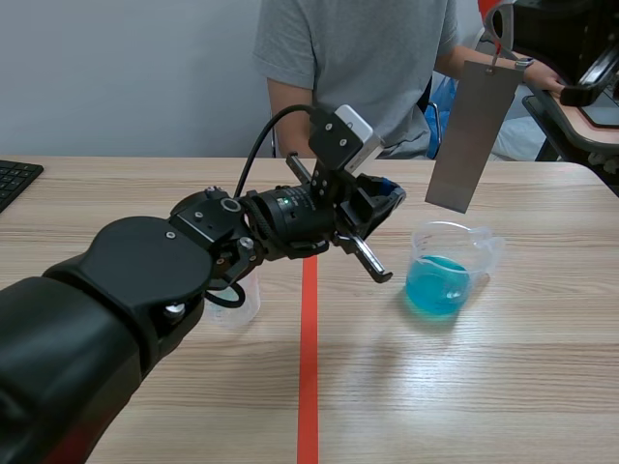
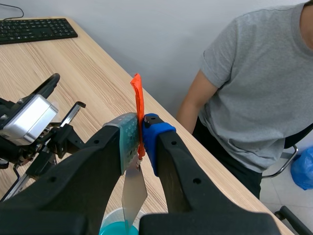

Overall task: Do the redox reaction experiment.
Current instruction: 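Raise the plate and point at it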

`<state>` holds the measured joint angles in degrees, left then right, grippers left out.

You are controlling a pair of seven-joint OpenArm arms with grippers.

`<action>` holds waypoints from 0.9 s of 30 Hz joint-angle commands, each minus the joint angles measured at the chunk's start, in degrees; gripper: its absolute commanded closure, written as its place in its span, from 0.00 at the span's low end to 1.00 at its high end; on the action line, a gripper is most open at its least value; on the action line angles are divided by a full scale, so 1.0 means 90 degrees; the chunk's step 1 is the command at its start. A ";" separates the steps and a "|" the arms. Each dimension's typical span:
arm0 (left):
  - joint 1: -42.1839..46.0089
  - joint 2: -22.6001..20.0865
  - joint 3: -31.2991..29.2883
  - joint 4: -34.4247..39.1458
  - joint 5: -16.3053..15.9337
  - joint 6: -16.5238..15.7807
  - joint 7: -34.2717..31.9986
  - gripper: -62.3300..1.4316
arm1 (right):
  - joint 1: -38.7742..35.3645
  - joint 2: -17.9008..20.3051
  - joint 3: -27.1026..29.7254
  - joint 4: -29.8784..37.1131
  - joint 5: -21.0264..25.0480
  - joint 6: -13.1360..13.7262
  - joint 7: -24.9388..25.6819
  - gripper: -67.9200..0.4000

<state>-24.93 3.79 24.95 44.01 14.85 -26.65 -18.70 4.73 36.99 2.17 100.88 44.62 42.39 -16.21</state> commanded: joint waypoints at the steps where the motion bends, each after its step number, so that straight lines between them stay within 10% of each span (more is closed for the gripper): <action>1: -0.0073 -0.0078 -0.0061 0.0126 -0.0209 -0.0010 -0.0080 0.92 | 0.0109 0.0102 0.0092 0.0036 0.0097 0.0036 0.0097 0.98; 27: 0.3371 -0.1831 -0.0894 0.4896 -0.1304 -0.0372 0.1248 0.92 | 0.0107 0.0102 0.0092 0.0036 0.0097 0.0036 0.0097 0.98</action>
<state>4.89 -12.53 17.15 86.83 3.75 -30.06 -6.66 4.73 36.99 2.17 100.88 44.62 42.39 -16.21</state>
